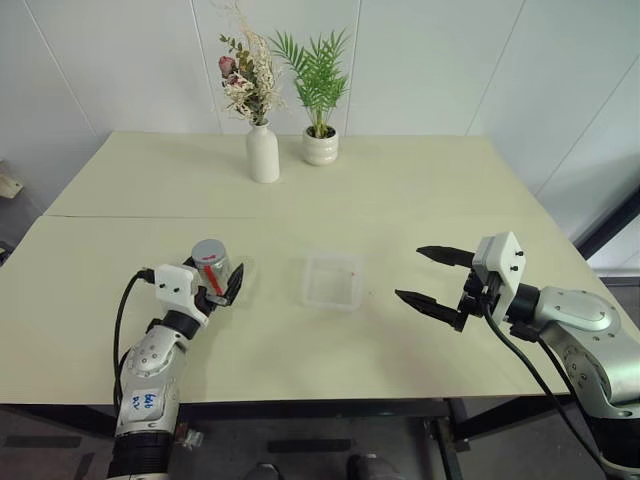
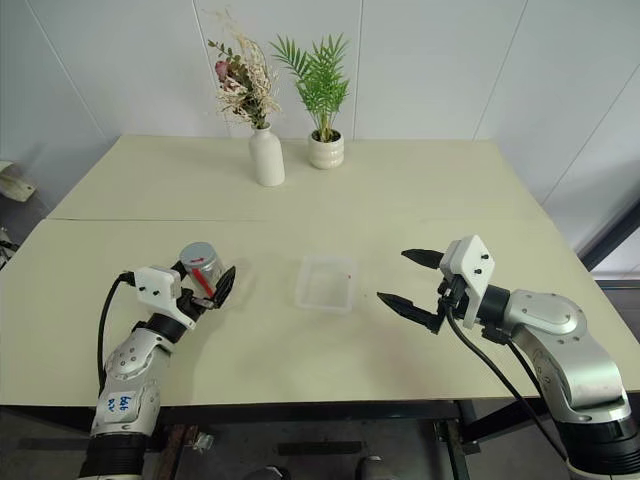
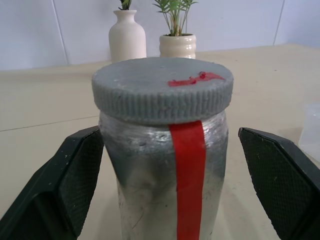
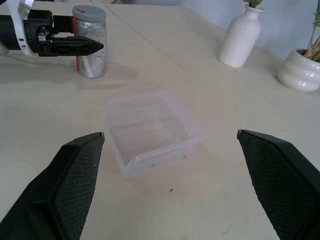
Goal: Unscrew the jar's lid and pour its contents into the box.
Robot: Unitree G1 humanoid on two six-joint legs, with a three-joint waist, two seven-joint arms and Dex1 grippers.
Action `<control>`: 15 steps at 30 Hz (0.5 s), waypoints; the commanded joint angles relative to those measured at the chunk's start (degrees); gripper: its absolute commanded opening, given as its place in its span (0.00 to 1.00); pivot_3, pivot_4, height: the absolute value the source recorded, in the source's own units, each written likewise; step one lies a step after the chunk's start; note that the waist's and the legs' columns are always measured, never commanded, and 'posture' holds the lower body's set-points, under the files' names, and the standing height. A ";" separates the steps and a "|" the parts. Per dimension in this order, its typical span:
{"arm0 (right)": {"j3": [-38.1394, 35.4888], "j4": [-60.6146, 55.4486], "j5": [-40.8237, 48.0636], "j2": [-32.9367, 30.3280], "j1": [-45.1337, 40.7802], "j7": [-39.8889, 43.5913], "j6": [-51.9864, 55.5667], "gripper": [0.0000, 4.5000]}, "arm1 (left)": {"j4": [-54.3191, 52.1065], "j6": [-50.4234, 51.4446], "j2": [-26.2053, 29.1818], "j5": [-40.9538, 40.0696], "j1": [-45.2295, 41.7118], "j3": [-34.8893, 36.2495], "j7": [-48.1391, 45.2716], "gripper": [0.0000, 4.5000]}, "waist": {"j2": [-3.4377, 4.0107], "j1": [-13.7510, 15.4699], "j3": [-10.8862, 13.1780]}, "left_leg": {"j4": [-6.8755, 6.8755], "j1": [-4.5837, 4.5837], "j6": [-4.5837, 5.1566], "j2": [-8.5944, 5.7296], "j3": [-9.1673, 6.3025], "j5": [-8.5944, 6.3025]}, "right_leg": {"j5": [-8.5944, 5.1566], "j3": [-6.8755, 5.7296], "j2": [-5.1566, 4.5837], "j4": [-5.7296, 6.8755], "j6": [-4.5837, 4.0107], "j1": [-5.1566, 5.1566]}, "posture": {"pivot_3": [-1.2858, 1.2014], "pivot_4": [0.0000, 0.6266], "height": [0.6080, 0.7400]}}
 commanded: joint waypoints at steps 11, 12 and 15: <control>-2.54 -2.64 0.63 -0.97 -0.34 -1.34 0.09 1.00 | 1.14 -0.22 0.27 -1.22 -2.80 -0.54 -2.26 0.48 | 0.00 0.03 0.00 | 0.00 0.00 0.00 0.00 0.00 0.00 | 0.00 0.00 0.00 0.00 0.00 0.00 | 0.52 0.24 1.00; -2.52 -3.07 0.71 -0.90 -0.75 -1.80 0.37 1.00 | 1.49 -0.35 0.85 -2.09 -3.96 -0.48 -3.83 0.48 | 0.00 0.10 0.00 | 0.00 0.00 0.00 0.00 0.00 0.00 | 0.00 0.00 0.00 0.00 0.00 0.00 | 0.52 0.24 1.00; -2.54 -4.47 1.23 -0.75 -1.79 -2.87 1.58 1.00 | 2.78 1.21 2.28 -5.00 -8.01 -0.35 -8.38 0.48 | 0.00 0.21 0.00 | 0.06 -0.06 0.00 -0.01 -0.03 0.01 | 0.00 -0.04 0.04 0.02 0.00 -0.01 | 0.52 0.24 1.00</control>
